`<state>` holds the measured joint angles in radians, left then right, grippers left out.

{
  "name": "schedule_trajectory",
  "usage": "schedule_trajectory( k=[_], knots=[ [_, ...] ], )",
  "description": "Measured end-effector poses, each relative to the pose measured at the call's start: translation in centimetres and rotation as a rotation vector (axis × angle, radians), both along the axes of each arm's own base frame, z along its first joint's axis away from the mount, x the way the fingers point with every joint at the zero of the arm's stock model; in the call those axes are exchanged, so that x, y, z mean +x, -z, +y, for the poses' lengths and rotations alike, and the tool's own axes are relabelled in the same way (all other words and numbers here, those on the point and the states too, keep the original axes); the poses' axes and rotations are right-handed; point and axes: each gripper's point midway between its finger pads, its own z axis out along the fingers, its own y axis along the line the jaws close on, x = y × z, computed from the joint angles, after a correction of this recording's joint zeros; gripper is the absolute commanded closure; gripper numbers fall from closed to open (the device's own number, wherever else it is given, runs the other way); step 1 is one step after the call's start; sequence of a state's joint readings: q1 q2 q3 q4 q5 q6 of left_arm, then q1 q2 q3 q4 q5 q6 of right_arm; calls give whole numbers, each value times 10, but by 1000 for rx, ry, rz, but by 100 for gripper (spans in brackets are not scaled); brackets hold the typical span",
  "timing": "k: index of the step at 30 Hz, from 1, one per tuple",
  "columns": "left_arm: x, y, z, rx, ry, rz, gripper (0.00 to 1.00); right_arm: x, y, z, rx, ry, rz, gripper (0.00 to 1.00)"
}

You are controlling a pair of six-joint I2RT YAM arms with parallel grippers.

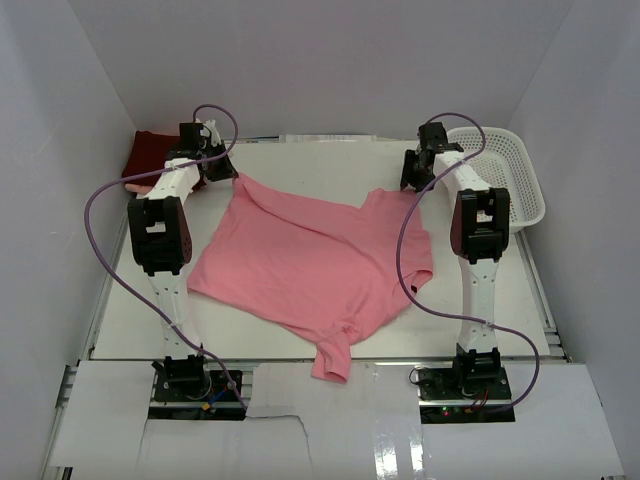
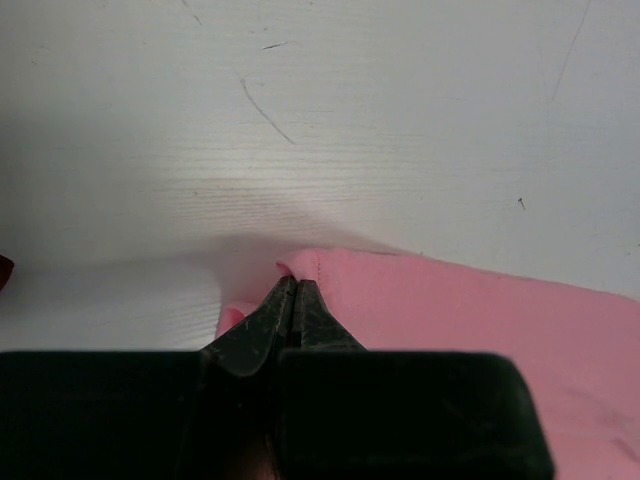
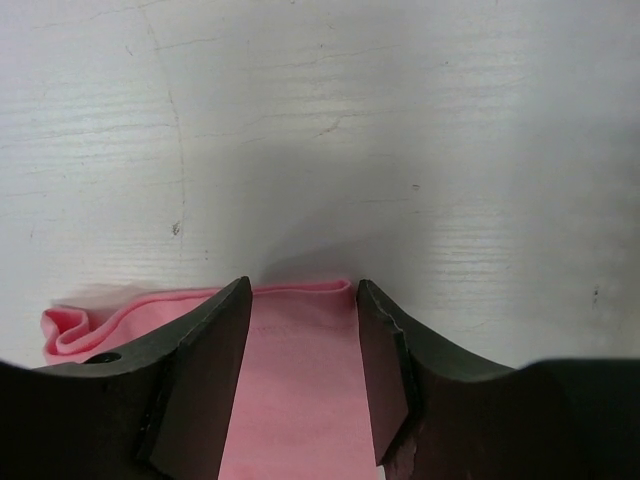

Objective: Fold and stack the t-shirts

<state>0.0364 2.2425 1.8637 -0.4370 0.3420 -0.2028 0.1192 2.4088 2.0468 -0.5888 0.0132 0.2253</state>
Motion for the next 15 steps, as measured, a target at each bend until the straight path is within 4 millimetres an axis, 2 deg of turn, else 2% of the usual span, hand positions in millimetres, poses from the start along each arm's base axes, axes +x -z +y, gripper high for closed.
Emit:
schedule_trajectory(
  k=[7,11,15],
  knots=[
    [-1,0,0,-1,1,3,95,-6,1,-7,-51,24,2,49],
    [-1,1,0,-1,1,4,95,-8,1,-12,-72,35,7,55],
    [-1,0,0,-1,1,4,95,-9,2,-14,-83,34,14,66]
  ],
)
